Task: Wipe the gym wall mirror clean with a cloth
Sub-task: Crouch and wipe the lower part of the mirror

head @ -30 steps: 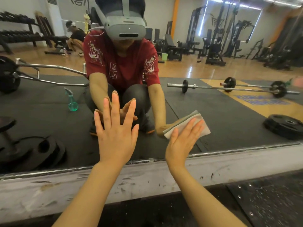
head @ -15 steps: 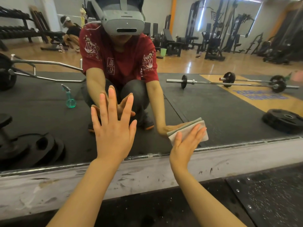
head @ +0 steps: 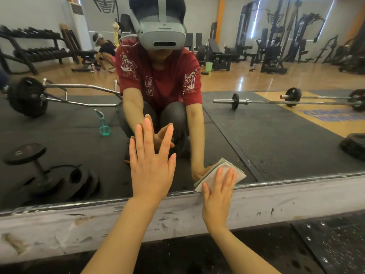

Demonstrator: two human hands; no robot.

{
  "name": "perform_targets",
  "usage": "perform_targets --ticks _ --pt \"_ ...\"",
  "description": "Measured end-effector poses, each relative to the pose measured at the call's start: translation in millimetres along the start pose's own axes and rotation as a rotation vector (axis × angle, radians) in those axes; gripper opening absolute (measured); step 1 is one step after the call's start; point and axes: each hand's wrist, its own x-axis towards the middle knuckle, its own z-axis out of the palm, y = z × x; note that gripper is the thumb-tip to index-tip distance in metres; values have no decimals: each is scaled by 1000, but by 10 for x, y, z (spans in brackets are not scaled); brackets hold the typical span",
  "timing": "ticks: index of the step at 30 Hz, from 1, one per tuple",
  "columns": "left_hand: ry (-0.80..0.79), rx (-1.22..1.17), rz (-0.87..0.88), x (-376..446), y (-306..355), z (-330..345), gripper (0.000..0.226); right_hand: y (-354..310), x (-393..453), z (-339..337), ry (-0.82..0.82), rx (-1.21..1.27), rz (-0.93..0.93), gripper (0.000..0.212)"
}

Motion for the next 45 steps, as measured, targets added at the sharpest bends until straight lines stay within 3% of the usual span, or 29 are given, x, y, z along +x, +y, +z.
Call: perform_targets --ticks 6,12,15,18,21,24,29,36,45 --pt "-20 -47 -233 -279 -249 69 85 -23 95 -168 -9 -13 -141 73" --pt "-2 -123 -398 -380 -417 92 81 -761 1076 -639 134 -209 -629 65" --pt "19 -188 -469 -358 -396 104 80 -1250 1383 -820 199 -224 -744 64" --pt "94 -334 -660 -309 -433 77 76 -1307 1354 -781 235 -252 -753 66" --pt "161 -455 -846 -247 -550 27 72 -1088 1162 -576 234 -381 -896 73" --pt "163 -438 -812 -264 -602 15 73 -939 1014 -451 160 -481 -997 96" --pt "142 -405 -821 -269 -614 58 79 -1231 1235 -642 192 -487 -1086 70" --pt "144 -369 -814 -276 -635 102 80 -1447 1192 -502 237 -417 -942 68" --pt "124 -341 -788 -306 -653 77 82 -1097 906 -289 176 -573 -1099 73"
